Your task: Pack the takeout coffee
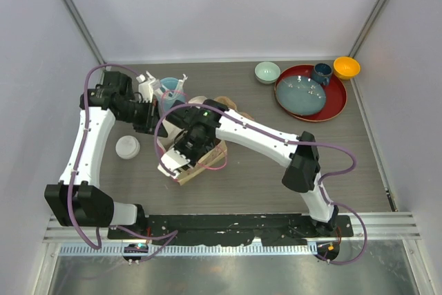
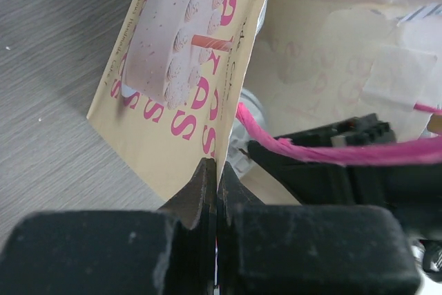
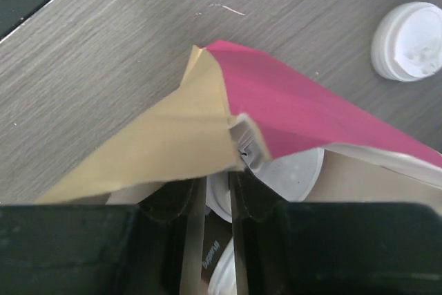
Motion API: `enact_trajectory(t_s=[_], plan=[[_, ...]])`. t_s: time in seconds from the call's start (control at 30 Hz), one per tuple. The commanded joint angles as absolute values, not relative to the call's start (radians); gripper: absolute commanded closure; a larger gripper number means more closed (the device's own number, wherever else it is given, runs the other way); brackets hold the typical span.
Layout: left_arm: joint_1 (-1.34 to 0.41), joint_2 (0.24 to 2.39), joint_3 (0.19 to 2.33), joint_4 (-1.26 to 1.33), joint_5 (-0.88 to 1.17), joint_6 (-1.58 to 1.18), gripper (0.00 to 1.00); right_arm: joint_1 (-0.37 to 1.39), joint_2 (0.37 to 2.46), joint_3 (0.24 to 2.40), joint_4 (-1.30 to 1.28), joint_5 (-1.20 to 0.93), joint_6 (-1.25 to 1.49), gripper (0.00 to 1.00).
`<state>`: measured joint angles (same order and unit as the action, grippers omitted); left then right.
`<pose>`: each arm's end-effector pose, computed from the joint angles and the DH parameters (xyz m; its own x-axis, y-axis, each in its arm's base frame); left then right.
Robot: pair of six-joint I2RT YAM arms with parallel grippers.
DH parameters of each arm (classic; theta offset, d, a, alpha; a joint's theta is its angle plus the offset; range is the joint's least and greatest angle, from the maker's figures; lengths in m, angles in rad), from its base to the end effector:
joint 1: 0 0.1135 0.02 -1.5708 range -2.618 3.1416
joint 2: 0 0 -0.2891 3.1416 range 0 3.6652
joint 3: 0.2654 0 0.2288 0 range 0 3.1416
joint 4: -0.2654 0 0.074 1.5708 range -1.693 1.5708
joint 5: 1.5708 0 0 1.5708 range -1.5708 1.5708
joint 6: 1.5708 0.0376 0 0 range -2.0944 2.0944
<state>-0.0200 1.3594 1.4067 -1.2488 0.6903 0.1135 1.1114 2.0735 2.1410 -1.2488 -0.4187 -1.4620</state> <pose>0.2137 -0.0282 0.3705 -0.8986 0.1053 -0.4259 0.3493 0.7593 -0.5491 0.1711 0.3802 0.3414 0.8376 -0.3552 -0.4151 -0.5041 -0.7953 -0.3366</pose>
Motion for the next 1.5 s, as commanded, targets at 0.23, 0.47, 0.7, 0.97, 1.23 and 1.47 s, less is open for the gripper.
enact_trajectory(t_s=[0.23, 0.47, 0.7, 0.97, 1.23, 1.47], plan=[[-0.028, 1.374, 1.434, -1.269, 0.724, 0.135, 1.0, 1.109, 2.128, 2.072, -1.192, -0.457, -1.43, 0.99], [-0.028, 1.371, 1.433, -1.273, 0.721, 0.143, 1.0, 1.098, 2.149, 2.074, -1.186, -0.446, -1.416, 0.94], [-0.026, 1.371, 1.437, -1.275, 0.716, 0.144, 1.0, 1.1, 2.108, 2.063, -1.177, -0.442, -1.401, 0.68], [-0.028, 1.37, 1.439, -1.269, 0.698, 0.147, 1.0, 1.1, 2.036, 2.049, -1.103, -0.451, -1.362, 0.45], [-0.026, 1.373, 1.445, -1.27, 0.69, 0.16, 1.0, 1.1, 1.962, 2.019, -0.973, -0.442, -1.295, 0.36], [-0.028, 1.374, 1.454, -1.276, 0.687, 0.17, 1.0, 1.098, 1.905, 1.997, -0.897, -0.385, -1.247, 0.34]])
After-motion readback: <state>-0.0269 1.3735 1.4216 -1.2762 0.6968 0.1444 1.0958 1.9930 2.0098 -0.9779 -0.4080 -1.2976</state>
